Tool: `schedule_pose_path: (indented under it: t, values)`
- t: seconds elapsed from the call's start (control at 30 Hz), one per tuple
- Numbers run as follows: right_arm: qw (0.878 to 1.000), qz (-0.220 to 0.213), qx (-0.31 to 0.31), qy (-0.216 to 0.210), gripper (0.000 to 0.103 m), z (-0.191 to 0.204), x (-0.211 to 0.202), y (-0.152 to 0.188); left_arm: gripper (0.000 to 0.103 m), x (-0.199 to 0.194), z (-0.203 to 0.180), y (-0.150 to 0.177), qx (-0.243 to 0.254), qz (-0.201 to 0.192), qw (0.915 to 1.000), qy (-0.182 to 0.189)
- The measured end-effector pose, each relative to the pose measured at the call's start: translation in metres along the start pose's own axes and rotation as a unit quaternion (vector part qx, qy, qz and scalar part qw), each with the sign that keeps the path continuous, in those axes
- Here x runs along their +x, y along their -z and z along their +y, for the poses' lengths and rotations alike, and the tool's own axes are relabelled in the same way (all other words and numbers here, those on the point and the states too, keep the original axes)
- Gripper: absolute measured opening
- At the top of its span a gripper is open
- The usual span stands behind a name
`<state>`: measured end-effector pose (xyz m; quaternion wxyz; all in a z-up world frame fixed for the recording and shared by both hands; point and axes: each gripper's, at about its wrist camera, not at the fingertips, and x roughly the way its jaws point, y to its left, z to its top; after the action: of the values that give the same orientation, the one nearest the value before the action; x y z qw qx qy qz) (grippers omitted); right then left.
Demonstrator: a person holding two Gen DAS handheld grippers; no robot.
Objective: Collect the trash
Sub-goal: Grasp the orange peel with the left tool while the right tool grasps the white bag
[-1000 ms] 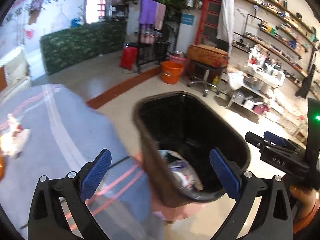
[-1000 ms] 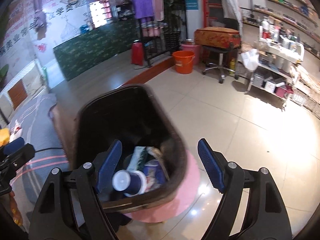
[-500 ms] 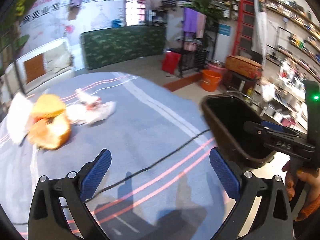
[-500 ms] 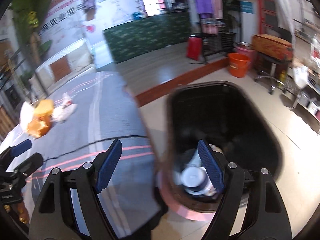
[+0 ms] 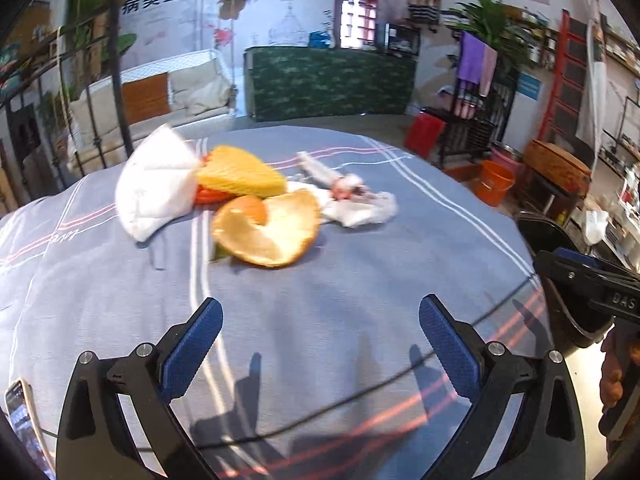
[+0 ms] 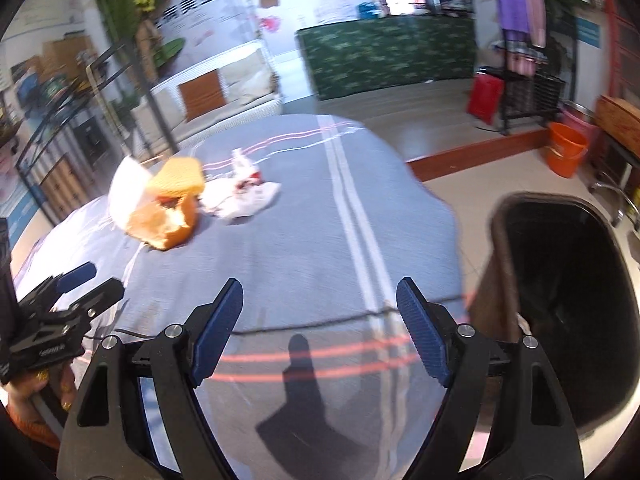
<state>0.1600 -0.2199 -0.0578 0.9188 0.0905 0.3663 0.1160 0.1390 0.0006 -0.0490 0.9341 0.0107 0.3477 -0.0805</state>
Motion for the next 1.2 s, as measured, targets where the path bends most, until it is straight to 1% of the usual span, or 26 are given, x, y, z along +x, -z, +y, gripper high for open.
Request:
schedule_pose_path:
  t: [0.07,0.13,0.2,0.33,0.4,0.43,0.6,0.67,0.7,0.73,0.77,0.83,0.87,0.9,0.93,0.97,1.0,1.03,1.1,1.13,1.2]
  values:
    - [1.000,0.006,-0.020,-0.011,0.079,0.014,0.009,-0.007,0.093,0.006,0.016,-0.003,-0.003,0.005,0.9999,-0.008]
    - [0.999,0.011,-0.041,-0.013,0.079,0.026,0.018,-0.014,0.080,0.013,0.031,-0.006,-0.010,0.016,0.9997,-0.014]
    - [0.998,0.016,-0.051,-0.021,0.079,0.034,0.028,-0.021,0.072,0.021,0.045,-0.010,-0.025,0.023,0.9993,-0.015]
    - [0.996,0.031,-0.080,-0.030,0.079,0.054,0.051,-0.038,0.066,0.038,0.067,-0.022,-0.052,0.034,0.9980,-0.008]
    - [0.994,0.042,-0.093,-0.036,0.079,0.064,0.065,-0.045,0.065,0.044,0.068,-0.026,-0.050,0.039,0.9980,-0.008]
    - [0.993,0.048,-0.097,-0.038,0.079,0.067,0.072,-0.050,0.062,0.049,0.070,-0.029,-0.050,0.042,0.9978,-0.008]
    - [0.990,0.064,-0.122,-0.021,0.079,0.080,0.109,-0.072,0.053,0.076,0.079,-0.038,-0.057,0.071,0.9959,-0.006]
    - [0.990,0.070,-0.122,-0.020,0.078,0.082,0.124,-0.081,0.052,0.082,0.081,-0.040,-0.061,0.074,0.9954,0.003]
    - [0.990,0.074,-0.116,-0.021,0.075,0.082,0.131,-0.087,0.050,0.084,0.082,-0.041,-0.062,0.075,0.9952,0.006]
    - [0.991,0.076,-0.110,-0.023,0.072,0.082,0.137,-0.092,0.046,0.087,0.083,-0.042,-0.065,0.078,0.9948,0.008]
    - [0.991,0.081,-0.101,-0.023,0.071,0.081,0.145,-0.097,0.043,0.089,0.085,-0.042,-0.069,0.081,0.9943,0.011]
    - [0.992,0.088,-0.092,-0.020,0.069,0.081,0.160,-0.105,0.035,0.094,0.088,-0.042,-0.081,0.087,0.9927,0.020]
    - [0.991,0.092,-0.094,-0.020,0.069,0.083,0.166,-0.107,0.033,0.094,0.090,-0.041,-0.087,0.089,0.9920,0.023]
    - [0.990,0.098,-0.095,-0.020,0.067,0.086,0.172,-0.108,0.032,0.094,0.091,-0.041,-0.092,0.089,0.9914,0.026]
    - [0.990,0.106,-0.094,-0.022,0.060,0.087,0.180,-0.108,0.028,0.094,0.092,-0.040,-0.097,0.088,0.9909,0.031]
    - [0.989,0.113,-0.092,-0.023,0.056,0.087,0.185,-0.107,0.026,0.093,0.093,-0.040,-0.100,0.087,0.9906,0.035]
    - [0.988,0.120,-0.089,-0.023,0.046,0.087,0.190,-0.106,0.020,0.092,0.093,-0.040,-0.100,0.086,0.9904,0.039]
    - [0.988,0.127,-0.085,-0.019,0.035,0.085,0.195,-0.105,0.018,0.091,0.092,-0.039,-0.099,0.085,0.9907,0.039]
    - [0.988,0.133,-0.071,-0.026,0.023,0.081,0.198,-0.103,0.017,0.089,0.090,-0.039,-0.097,0.082,0.9912,0.038]
    - [0.989,0.130,-0.061,-0.035,0.019,0.078,0.195,-0.102,0.016,0.087,0.091,-0.039,-0.098,0.079,0.9912,0.039]
    - [0.990,0.120,-0.056,-0.036,0.015,0.075,0.188,-0.102,0.014,0.085,0.091,-0.040,-0.104,0.075,0.9909,0.041]
